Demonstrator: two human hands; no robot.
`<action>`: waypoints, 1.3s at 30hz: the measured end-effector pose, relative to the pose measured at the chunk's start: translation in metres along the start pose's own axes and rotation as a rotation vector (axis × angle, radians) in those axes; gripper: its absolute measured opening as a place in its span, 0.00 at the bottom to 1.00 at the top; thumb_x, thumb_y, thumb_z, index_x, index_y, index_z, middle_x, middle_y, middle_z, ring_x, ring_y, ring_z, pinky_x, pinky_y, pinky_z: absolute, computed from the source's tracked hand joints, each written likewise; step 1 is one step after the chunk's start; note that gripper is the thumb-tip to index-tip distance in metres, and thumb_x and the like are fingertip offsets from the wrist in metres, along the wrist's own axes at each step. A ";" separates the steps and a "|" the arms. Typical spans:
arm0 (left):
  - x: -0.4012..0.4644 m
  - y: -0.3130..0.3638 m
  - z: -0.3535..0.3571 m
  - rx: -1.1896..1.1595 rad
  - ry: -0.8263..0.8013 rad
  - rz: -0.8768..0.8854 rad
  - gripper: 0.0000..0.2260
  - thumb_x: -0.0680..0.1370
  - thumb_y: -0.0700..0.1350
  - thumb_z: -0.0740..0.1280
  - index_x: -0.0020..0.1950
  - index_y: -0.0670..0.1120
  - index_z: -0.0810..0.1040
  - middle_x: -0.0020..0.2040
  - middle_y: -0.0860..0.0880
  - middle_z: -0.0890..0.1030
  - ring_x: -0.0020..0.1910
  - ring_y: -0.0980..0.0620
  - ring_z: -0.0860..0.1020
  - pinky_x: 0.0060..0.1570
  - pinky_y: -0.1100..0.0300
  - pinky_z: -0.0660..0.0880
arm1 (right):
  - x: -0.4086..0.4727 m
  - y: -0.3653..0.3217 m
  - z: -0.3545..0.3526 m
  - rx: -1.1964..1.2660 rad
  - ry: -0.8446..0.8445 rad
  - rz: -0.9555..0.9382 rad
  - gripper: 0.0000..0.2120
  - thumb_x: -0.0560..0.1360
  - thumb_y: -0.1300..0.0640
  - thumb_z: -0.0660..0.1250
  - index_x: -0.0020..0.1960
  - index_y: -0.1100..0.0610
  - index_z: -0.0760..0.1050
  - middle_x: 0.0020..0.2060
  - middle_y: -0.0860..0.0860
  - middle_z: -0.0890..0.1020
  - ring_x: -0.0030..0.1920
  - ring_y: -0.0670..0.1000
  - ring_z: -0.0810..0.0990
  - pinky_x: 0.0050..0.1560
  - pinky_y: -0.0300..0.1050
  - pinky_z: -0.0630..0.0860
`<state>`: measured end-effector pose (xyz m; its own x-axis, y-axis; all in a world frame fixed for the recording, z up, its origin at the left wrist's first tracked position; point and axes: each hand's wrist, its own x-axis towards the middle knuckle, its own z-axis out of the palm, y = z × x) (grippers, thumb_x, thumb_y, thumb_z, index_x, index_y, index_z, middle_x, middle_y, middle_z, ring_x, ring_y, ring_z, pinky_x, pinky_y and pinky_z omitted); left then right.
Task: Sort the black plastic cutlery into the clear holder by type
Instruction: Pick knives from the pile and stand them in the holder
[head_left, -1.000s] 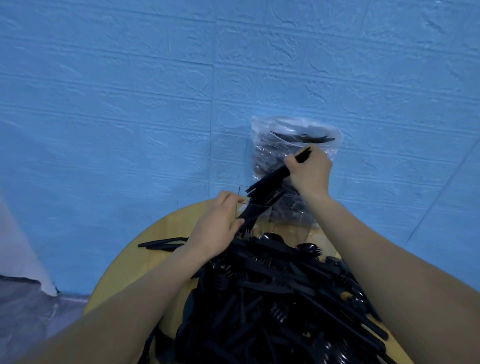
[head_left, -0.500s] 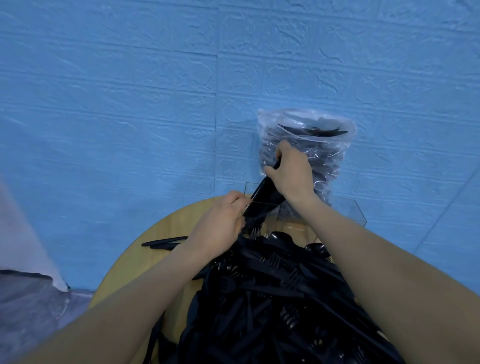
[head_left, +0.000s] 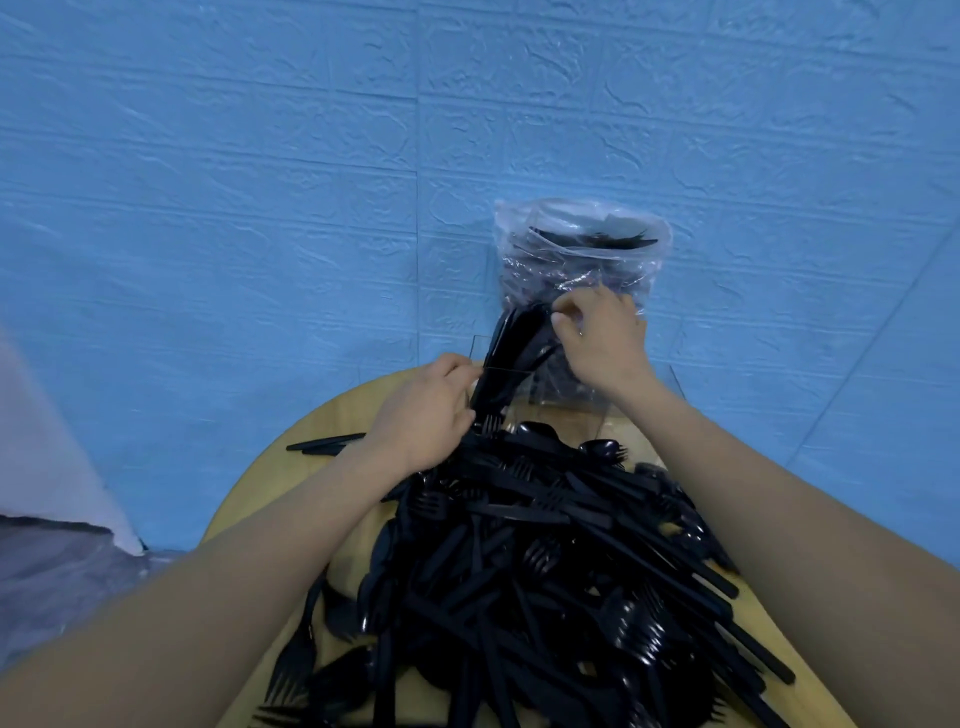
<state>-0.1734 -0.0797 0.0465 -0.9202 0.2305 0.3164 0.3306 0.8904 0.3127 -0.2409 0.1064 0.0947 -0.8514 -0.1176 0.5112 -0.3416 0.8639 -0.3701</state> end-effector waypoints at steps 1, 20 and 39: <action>-0.005 0.004 -0.001 -0.004 0.006 -0.011 0.21 0.78 0.43 0.63 0.72 0.46 0.66 0.67 0.48 0.68 0.61 0.47 0.72 0.59 0.56 0.69 | -0.010 0.006 -0.004 0.030 0.000 0.025 0.10 0.78 0.55 0.60 0.55 0.53 0.77 0.55 0.53 0.78 0.59 0.59 0.71 0.59 0.51 0.66; -0.172 0.086 0.007 -0.072 -0.036 -0.080 0.15 0.79 0.51 0.62 0.65 0.50 0.73 0.63 0.53 0.72 0.60 0.53 0.71 0.59 0.56 0.71 | -0.250 0.006 -0.058 0.183 -0.264 0.069 0.11 0.77 0.54 0.66 0.58 0.56 0.76 0.50 0.49 0.77 0.55 0.50 0.74 0.59 0.46 0.71; -0.210 0.062 0.036 -0.060 0.140 -0.170 0.18 0.81 0.50 0.58 0.70 0.47 0.68 0.68 0.52 0.70 0.66 0.52 0.68 0.65 0.56 0.66 | -0.264 -0.029 -0.021 -0.156 -0.290 -0.137 0.15 0.79 0.55 0.61 0.65 0.56 0.72 0.58 0.51 0.74 0.59 0.53 0.69 0.59 0.44 0.66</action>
<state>0.0322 -0.0586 -0.0331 -0.9272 0.0188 0.3742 0.1888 0.8861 0.4233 0.0024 0.1224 -0.0129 -0.8871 -0.3525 0.2981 -0.4147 0.8921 -0.1791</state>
